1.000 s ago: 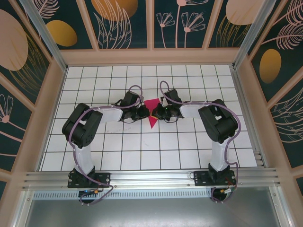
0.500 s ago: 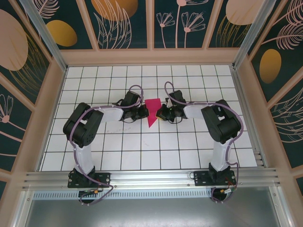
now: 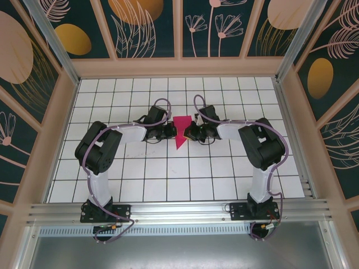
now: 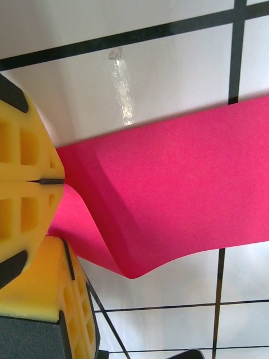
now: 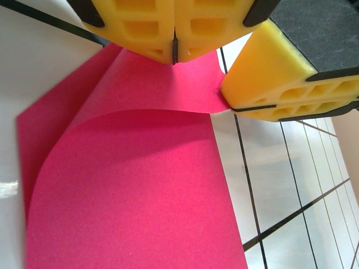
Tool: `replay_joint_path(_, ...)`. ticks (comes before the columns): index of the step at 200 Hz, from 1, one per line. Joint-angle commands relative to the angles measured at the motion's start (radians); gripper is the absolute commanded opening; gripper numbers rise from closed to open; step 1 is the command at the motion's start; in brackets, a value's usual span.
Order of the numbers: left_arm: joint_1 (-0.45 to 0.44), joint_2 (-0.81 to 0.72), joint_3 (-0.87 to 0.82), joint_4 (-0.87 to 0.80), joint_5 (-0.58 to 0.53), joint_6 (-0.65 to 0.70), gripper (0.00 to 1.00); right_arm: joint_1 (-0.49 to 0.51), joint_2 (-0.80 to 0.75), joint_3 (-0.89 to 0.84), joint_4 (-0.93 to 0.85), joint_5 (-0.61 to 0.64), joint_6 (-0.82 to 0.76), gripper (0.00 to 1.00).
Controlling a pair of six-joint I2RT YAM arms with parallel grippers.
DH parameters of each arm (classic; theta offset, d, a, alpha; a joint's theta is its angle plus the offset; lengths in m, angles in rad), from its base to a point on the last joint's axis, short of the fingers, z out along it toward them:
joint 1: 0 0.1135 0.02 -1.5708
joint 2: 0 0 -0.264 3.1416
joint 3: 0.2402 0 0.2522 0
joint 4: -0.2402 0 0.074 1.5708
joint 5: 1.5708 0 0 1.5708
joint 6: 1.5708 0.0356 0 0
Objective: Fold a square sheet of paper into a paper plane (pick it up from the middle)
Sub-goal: Third fold the triangle at the center of the table.
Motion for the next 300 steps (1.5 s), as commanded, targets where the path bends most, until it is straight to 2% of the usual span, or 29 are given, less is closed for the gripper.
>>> replay_joint_path(1,-0.003,0.027,0.032,-0.035,-0.014,0.039,0.06,0.005,0.032,0.019,-0.032,0.022,-0.02,0.0)
replay_joint_path(60,-0.002,0.044,0.051,-0.047,-0.025,0.05,0.06,0.003,0.043,0.016,-0.06,0.053,-0.02,0.0)
replay_joint_path(191,-0.002,0.074,0.076,-0.076,-0.125,0.062,0.07,0.003,0.056,-0.009,-0.073,0.079,0.002,0.0)
replay_joint_path(212,-0.002,0.073,0.085,-0.094,-0.149,0.056,0.12,0.005,0.062,-0.011,-0.078,0.086,0.01,0.0)
replay_joint_path(244,-0.003,0.018,0.09,-0.112,-0.175,0.002,0.31,0.007,0.074,-0.018,-0.085,0.1,0.04,0.0)
replay_joint_path(270,-0.003,-0.071,0.053,-0.082,-0.164,-0.066,0.42,0.006,0.076,-0.022,-0.09,0.113,0.067,0.0)
replay_joint_path(285,-0.004,-0.123,0.004,-0.032,-0.122,-0.119,0.42,0.009,0.077,-0.025,-0.088,0.117,0.081,0.0)
replay_joint_path(300,-0.007,-0.162,-0.054,0.038,-0.068,-0.178,0.39,0.008,0.076,-0.027,-0.085,0.116,0.095,0.0)
